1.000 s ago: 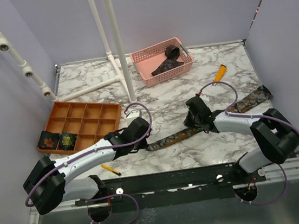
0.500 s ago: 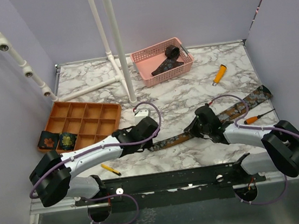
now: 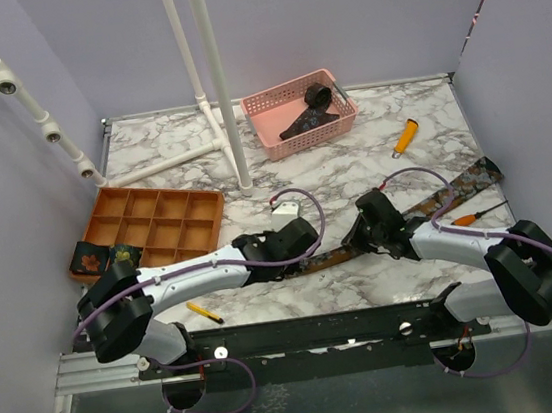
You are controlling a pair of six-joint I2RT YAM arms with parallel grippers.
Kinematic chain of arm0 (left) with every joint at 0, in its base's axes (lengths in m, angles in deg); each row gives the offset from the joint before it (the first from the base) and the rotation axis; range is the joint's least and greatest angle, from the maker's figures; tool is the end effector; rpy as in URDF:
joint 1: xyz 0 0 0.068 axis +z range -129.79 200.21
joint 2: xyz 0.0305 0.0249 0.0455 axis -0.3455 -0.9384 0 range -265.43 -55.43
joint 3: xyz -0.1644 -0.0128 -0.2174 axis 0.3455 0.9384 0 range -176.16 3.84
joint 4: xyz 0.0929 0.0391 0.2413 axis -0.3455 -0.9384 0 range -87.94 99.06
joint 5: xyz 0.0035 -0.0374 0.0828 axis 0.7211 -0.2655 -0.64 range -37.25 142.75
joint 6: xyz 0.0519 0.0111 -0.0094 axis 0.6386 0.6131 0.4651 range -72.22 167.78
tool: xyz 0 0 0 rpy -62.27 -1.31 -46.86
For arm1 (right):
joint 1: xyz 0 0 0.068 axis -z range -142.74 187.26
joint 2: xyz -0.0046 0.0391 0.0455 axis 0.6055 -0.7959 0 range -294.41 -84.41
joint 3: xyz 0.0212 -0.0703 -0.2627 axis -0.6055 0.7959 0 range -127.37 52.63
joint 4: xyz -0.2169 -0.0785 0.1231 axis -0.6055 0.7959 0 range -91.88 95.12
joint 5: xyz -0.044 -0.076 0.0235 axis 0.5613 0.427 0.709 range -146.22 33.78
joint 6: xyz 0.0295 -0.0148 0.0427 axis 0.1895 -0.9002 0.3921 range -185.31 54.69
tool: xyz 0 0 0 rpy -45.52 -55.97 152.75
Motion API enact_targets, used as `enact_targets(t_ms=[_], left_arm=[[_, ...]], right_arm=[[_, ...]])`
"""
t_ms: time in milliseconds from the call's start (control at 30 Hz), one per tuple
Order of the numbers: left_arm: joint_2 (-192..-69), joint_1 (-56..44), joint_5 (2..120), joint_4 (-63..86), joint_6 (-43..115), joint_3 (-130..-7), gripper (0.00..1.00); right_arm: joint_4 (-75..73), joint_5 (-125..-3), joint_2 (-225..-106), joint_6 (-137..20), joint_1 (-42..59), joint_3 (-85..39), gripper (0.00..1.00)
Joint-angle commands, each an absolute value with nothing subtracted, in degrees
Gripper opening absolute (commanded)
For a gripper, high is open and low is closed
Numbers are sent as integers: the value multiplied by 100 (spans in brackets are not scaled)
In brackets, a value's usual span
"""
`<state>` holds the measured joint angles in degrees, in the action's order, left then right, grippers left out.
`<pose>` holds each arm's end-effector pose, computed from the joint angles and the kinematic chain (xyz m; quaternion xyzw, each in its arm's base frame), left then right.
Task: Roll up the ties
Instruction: Roll the tie at the center of the board.
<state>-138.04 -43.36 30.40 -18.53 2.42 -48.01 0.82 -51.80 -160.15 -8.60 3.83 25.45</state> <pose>0.1383 -0.2478 0.2106 0.0972 0.9403 -0.1094 0.3071 0.1939 0.1249 0.1398 0.2027 0.9208 0.2089 0.2598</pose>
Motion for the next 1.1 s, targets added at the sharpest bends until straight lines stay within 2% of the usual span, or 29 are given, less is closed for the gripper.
enact_targets(t_ms=[0, 633, 900, 1067], left_arm=[[-14216, -4602, 2766, -1963, 234, -5101, 0], [-15470, -5028, 2658, -1950, 313, -5845, 0], [-15626, -5036, 2642, -1950, 349, -5999, 30], [-15518, -5036, 2670, -1959, 350, -6009, 42]], right_arm=[[912, -5101, -16123, -1194, 342, 2671, 6], [887, -5191, -16060, -1329, 341, 2706, 6], [1051, -5251, -15635, -1505, 342, 2696, 17], [1194, -5247, -15403, -1583, 342, 2671, 21]])
